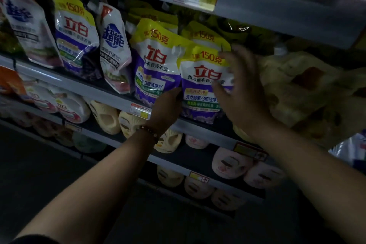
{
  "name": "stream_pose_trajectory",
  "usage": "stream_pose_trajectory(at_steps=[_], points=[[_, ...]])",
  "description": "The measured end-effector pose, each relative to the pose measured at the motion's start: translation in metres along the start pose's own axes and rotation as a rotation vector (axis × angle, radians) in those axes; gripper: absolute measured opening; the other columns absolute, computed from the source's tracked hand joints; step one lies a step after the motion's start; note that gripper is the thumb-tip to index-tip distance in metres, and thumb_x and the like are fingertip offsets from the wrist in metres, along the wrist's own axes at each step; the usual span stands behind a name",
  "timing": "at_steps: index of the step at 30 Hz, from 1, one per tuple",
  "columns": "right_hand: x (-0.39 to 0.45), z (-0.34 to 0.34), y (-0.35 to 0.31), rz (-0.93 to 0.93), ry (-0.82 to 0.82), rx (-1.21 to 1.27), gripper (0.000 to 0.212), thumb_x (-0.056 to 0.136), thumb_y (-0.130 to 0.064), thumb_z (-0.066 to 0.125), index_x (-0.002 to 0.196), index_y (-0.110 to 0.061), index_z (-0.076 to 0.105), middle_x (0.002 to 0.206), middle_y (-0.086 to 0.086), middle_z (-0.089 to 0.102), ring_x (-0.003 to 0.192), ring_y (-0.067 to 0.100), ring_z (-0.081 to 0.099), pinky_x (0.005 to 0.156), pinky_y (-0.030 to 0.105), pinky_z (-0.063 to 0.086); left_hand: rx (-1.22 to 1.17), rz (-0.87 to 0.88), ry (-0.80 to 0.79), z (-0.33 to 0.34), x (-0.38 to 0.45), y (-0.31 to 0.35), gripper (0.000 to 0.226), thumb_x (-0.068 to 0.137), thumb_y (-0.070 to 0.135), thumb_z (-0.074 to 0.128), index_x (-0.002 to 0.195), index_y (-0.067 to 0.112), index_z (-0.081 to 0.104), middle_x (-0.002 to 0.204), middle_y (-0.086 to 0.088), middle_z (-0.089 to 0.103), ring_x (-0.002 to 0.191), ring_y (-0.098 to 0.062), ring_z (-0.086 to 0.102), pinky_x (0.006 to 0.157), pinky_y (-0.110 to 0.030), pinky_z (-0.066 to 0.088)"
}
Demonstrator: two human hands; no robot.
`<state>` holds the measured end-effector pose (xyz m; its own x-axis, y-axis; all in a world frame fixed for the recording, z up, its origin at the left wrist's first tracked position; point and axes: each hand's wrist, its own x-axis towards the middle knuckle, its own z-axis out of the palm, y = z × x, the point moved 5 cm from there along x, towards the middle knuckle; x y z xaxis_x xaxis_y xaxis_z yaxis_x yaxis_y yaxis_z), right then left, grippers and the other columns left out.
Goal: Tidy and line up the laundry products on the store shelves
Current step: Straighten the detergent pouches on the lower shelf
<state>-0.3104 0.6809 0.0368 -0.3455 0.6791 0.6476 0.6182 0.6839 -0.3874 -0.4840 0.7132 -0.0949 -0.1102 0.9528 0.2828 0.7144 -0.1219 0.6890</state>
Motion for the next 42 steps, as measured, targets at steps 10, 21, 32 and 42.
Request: stream_pose_trajectory(at_steps=[10, 21, 32, 42], points=[[0.06, 0.037, 0.003, 0.133, -0.131, -0.328, 0.028, 0.093, -0.033, 0.058, 0.108, -0.012, 0.068, 0.107, 0.013, 0.067, 0.1, 0.032, 0.062, 0.074, 0.035, 0.044, 0.237, 0.006, 0.058, -0.001, 0.004, 0.007, 0.021, 0.099, 0.016, 0.048, 0.102, 0.006, 0.066, 0.1, -0.013, 0.071, 0.093, -0.031, 0.068, 0.077, -0.037, 0.053], [0.063, 0.015, 0.038, 0.371, 0.037, -0.04, 0.016, 0.087, -0.03, 0.064, 0.083, -0.015, 0.068, 0.08, 0.003, 0.064, 0.084, 0.022, 0.062, 0.065, 0.027, 0.038, -0.025, -0.153, 0.084, 0.001, -0.002, 0.002, 0.021, 0.099, 0.016, 0.048, 0.107, 0.007, 0.065, 0.102, -0.01, 0.07, 0.096, -0.025, 0.065, 0.08, -0.034, 0.051], [-0.053, 0.019, 0.042, 0.248, 0.183, 0.228, 0.053, 0.09, -0.009, 0.059, 0.141, -0.018, 0.045, 0.157, -0.003, 0.022, 0.14, 0.021, 0.038, 0.103, 0.037, 0.048, 0.088, 0.316, 0.265, -0.032, -0.03, 0.074, 0.039, 0.094, 0.023, 0.058, 0.131, 0.013, 0.057, 0.14, -0.011, 0.05, 0.106, -0.028, 0.062, 0.073, -0.033, 0.054], [-0.081, 0.019, 0.055, 0.382, 0.202, 0.417, 0.063, 0.095, -0.011, 0.054, 0.149, -0.034, 0.032, 0.158, -0.004, 0.029, 0.142, 0.015, 0.035, 0.106, 0.028, 0.042, 0.443, 0.512, 0.193, -0.031, -0.002, 0.137, 0.058, 0.092, 0.023, 0.062, 0.147, 0.021, 0.045, 0.156, -0.015, 0.036, 0.119, -0.038, 0.055, 0.065, -0.038, 0.052]])
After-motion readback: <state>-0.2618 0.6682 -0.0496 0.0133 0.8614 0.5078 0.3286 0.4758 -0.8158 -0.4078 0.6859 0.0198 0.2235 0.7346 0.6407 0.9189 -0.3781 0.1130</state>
